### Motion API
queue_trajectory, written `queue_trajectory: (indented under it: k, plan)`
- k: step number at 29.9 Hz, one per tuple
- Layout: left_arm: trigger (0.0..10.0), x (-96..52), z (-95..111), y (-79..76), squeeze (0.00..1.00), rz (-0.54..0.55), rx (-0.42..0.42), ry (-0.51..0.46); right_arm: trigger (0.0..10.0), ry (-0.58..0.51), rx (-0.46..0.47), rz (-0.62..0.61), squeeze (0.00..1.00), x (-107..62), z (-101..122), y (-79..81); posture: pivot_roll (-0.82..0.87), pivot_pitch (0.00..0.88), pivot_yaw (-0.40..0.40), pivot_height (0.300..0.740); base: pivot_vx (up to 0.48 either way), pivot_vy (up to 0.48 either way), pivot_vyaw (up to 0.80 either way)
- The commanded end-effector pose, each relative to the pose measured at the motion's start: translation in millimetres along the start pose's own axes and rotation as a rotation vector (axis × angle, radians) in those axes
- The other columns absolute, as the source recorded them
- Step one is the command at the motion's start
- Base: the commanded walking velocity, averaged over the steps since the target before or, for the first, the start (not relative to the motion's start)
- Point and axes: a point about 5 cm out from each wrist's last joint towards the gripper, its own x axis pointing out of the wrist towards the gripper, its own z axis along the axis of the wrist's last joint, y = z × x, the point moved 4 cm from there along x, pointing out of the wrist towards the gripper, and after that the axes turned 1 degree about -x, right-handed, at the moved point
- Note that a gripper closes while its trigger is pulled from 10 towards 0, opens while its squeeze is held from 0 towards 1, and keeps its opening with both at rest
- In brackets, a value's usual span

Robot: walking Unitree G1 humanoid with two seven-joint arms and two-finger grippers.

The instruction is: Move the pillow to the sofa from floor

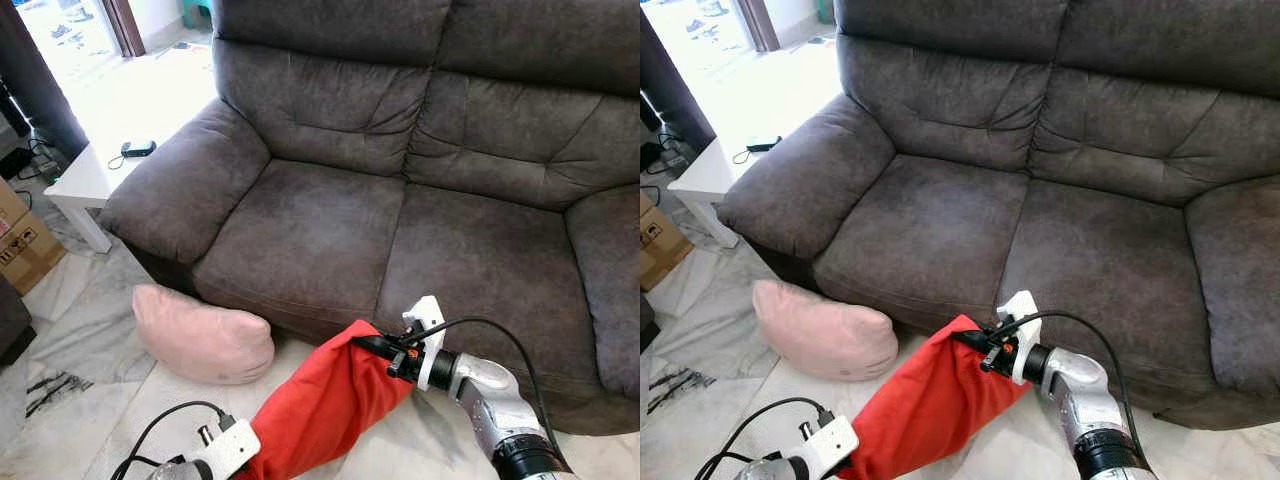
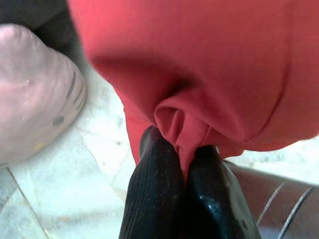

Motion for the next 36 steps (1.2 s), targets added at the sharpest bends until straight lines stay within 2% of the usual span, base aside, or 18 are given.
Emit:
queue_trajectory:
  k: [1,7,10,11,12,13,14,16,17,19,22,27,29,32,34,36]
  plan:
    - [0.0,-0.6,11.8,7.9,0.00,0.018,-0.012,-0.055,10.0,-0.075,-0.024,0.020,0.00,4.7,14.7,2.6,0.09,0.107,-0.022,0.740,0.000,0.000,0.00]
    - [0.0,-7.9,22.0,19.0,0.00,0.045,-0.021,-0.111,10.0,-0.077,-0.022,0.005,0.00,3.5,14.2,0.5,0.09,0.105,-0.022,0.740,0.000,0.000,0.00]
    - [0.0,-14.4,24.9,31.0,0.00,0.118,-0.041,-0.139,10.0,-0.093,-0.023,-0.043,0.00,2.8,16.2,-5.2,0.09,0.106,-0.022,0.740,0.000,0.000,0.00]
    - [0.0,-17.5,25.4,39.0,0.00,0.174,-0.040,-0.145,10.0,-0.092,-0.034,-0.081,0.00,2.1,15.8,-9.4,0.09,0.102,-0.021,0.740,0.000,0.000,0.00]
    - [2.6,-20.8,24.8,47.2,0.00,0.230,-0.052,-0.149,10.0,-0.092,-0.044,-0.131,0.00,0.7,15.3,-14.9,0.09,0.102,-0.021,0.740,0.000,0.000,0.00]
    - [10.0,-28.2,27.0,69.3,0.00,0.346,-0.082,-0.165,10.0,-0.084,-0.061,-0.272,0.00,-5.7,13.4,-30.9,0.09,0.102,-0.021,0.740,0.000,0.000,0.00]
    - [10.0,-28.2,27.0,69.3,0.00,0.346,-0.082,-0.165,10.0,-0.084,-0.061,-0.272,0.00,-5.7,13.4,-30.9,0.09,0.102,-0.021,0.740,0.000,0.000,0.00]
    - [10.0,-38.2,29.0,88.3,0.00,0.461,-0.128,-0.193,10.0,-0.071,-0.061,-0.441,0.00,-17.3,8.0,-48.5,0.09,0.096,-0.021,0.740,0.000,0.000,0.00]
    - [10.0,-38.2,29.0,88.3,0.00,0.461,-0.128,-0.193,10.0,-0.071,-0.061,-0.441,0.00,-17.3,8.0,-48.5,0.09,0.096,-0.021,0.740,0.000,0.000,0.00]
    - [10.0,-43.8,26.9,97.9,0.00,0.519,-0.131,-0.187,10.0,-0.059,-0.064,-0.527,0.00,-24.4,3.0,-55.5,0.09,0.087,-0.022,0.740,0.000,0.000,0.00]
    - [10.0,-53.4,23.9,117.9,0.00,0.668,-0.137,-0.166,10.0,-0.060,-0.066,-0.643,0.00,-33.8,-5.3,-61.3,0.09,0.084,-0.022,0.740,0.000,0.000,0.00]
    - [10.0,-56.5,35.7,130.1,0.00,0.759,-0.171,-0.215,10.0,-0.094,-0.064,-0.674,0.00,-33.5,-10.2,-56.9,0.10,0.078,-0.025,0.740,0.000,0.000,0.00]
    - [10.0,-56.5,45.9,133.0,0.00,0.786,-0.171,-0.255,10.0,-0.141,-0.073,-0.654,0.00,-30.2,-7.2,-50.2,0.10,0.075,-0.024,0.740,0.000,0.000,0.00]
    - [10.0,-58.0,59.7,137.8,0.00,0.827,-0.239,-0.335,10.0,-0.204,-0.094,-0.659,0.00,-27.7,1.6,-45.0,0.09,0.073,-0.023,0.740,0.000,0.000,0.00]
    - [10.0,-62.0,73.8,141.2,0.00,0.879,-0.256,-0.406,10.0,-0.271,-0.129,-0.690,0.00,-26.0,12.3,-40.8,0.09,0.074,-0.023,0.740,0.000,0.000,0.00]
    - [10.0,-64.1,77.4,143.1,0.00,0.898,-0.285,-0.434,10.0,-0.294,-0.132,-0.709,0.00,-26.6,15.2,-40.8,0.09,0.077,-0.022,0.740,0.000,0.000,0.00]
